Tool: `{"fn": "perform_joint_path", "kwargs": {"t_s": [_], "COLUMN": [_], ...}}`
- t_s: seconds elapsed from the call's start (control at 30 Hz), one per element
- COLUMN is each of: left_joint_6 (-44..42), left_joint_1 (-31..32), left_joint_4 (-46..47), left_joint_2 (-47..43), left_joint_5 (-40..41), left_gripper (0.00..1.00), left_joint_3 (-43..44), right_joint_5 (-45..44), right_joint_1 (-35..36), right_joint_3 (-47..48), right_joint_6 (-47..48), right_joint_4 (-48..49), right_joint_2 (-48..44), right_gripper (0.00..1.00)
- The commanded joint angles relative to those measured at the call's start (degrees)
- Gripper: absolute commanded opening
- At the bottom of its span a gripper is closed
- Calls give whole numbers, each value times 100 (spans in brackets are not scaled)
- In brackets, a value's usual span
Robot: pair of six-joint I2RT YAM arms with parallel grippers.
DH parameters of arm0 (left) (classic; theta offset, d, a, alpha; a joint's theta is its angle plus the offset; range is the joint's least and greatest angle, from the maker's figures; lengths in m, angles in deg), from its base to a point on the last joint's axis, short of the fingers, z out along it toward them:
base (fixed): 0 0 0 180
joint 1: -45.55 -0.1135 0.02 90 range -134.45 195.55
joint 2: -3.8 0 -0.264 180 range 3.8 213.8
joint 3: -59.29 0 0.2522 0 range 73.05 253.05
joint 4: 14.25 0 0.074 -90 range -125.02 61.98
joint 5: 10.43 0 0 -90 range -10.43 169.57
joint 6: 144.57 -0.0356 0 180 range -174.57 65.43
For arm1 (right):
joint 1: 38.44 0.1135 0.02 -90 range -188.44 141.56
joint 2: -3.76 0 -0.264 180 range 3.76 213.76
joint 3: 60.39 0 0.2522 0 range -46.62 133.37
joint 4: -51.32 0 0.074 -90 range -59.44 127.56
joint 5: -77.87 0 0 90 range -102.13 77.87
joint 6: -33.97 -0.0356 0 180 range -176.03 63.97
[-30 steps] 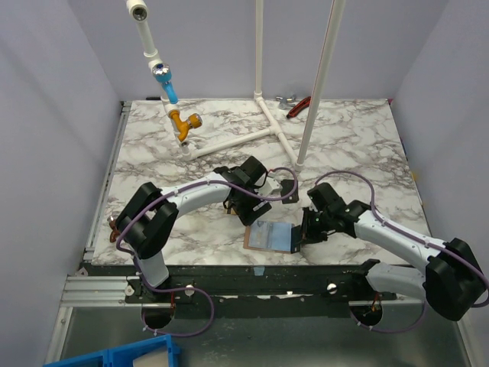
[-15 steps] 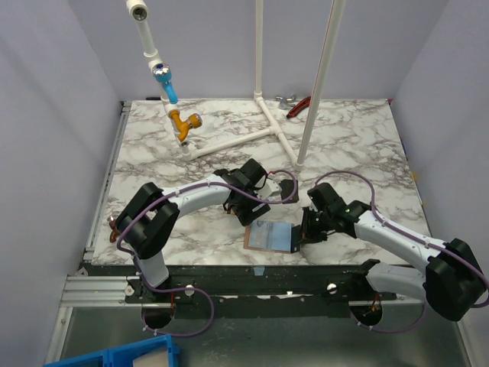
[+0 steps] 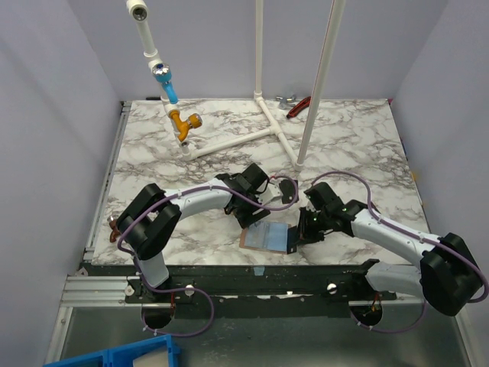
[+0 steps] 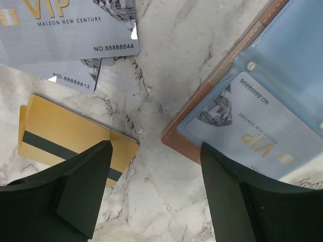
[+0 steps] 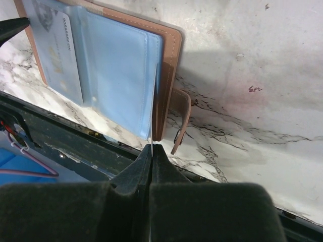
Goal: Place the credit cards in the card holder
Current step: Insert the credit card into the card holder.
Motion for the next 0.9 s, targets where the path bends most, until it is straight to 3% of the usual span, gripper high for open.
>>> {"fn": "perform_joint_path", "kwargs": {"t_s": [0.0,0.87], "left_joint_6": [-221,-457], "left_joint_1": [85,389], "left_joint_4": [211,440], "left_joint_2": [-154,-136], "left_joint_5": [303,890], "left_gripper": [72,65], "left_joint_3": [-179,-368], "right_joint_5": [343,1218], "right_joint_1": [39,40], "right_joint_3": [-89,-47], "right_joint_6": [167,645], "right_joint_4": [160,207], "right_joint_2": [87,242], "right_gripper": [1,1]}}
